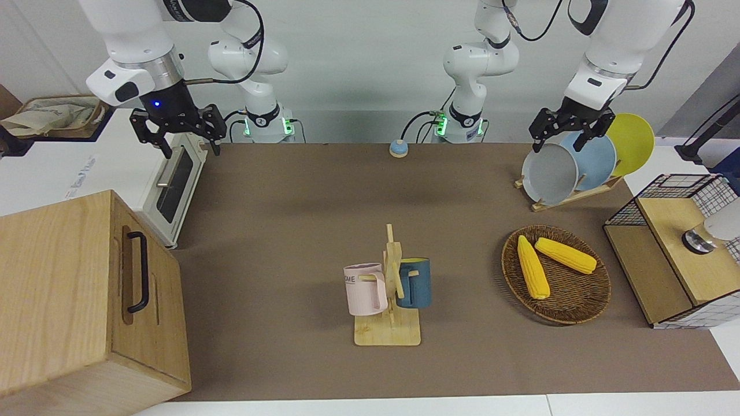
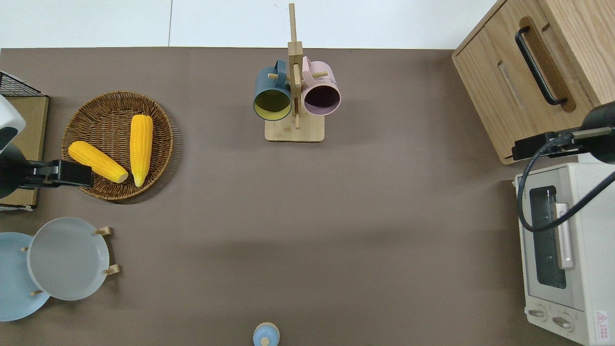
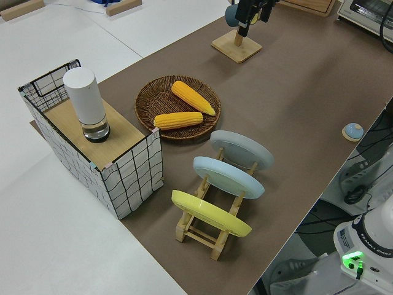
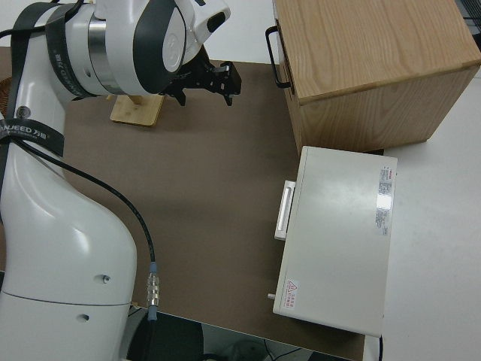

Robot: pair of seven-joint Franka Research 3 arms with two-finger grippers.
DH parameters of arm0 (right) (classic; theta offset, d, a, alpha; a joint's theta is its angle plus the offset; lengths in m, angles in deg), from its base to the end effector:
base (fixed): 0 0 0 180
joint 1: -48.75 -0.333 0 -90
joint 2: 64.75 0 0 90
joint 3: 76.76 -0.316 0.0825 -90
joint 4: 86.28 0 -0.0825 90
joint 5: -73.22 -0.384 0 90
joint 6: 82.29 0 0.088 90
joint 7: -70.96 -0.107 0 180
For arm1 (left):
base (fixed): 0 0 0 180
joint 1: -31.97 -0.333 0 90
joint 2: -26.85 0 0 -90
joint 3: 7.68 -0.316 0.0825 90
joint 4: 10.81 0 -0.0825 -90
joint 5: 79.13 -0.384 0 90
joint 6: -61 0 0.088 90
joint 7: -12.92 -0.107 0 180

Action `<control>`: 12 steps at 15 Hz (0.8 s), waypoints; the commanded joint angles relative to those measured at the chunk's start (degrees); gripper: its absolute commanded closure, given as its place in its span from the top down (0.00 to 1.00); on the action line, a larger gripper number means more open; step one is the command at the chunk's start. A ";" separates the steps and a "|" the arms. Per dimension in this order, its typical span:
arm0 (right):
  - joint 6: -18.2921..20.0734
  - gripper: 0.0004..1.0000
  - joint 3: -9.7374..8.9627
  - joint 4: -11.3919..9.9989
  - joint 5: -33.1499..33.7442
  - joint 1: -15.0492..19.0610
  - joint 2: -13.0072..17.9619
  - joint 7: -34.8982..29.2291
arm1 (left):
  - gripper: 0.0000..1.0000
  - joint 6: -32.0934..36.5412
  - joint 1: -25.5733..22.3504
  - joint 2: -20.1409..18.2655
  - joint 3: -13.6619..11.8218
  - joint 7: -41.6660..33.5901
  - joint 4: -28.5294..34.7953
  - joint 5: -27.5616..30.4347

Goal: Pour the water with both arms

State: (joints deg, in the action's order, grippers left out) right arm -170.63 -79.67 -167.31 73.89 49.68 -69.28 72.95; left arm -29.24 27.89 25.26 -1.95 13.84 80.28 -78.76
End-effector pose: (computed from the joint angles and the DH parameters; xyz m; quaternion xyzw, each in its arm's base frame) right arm 0.5765 0.0173 0.6509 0.9991 0.0342 0.0243 0.0038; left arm 0.5461 -0.0172 0.6311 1.0000 -0.0064 0.0063 0.0020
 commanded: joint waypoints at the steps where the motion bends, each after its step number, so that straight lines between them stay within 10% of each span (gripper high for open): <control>1: -1.22 0.99 -0.08 -1.24 -1.45 0.21 0.84 1.44 | 1.00 1.04 0.12 -0.52 -0.11 -0.21 -0.21 -0.37; 12: -14.74 0.99 -0.96 -3.69 -4.35 -5.05 0.40 1.26 | 1.00 0.60 -0.76 0.62 -3.00 -5.47 -0.65 -1.16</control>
State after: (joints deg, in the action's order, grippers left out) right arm -180.60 -80.28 -168.44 71.19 46.30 -69.32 73.02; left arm -29.18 27.69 25.33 -3.27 11.97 80.28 -78.76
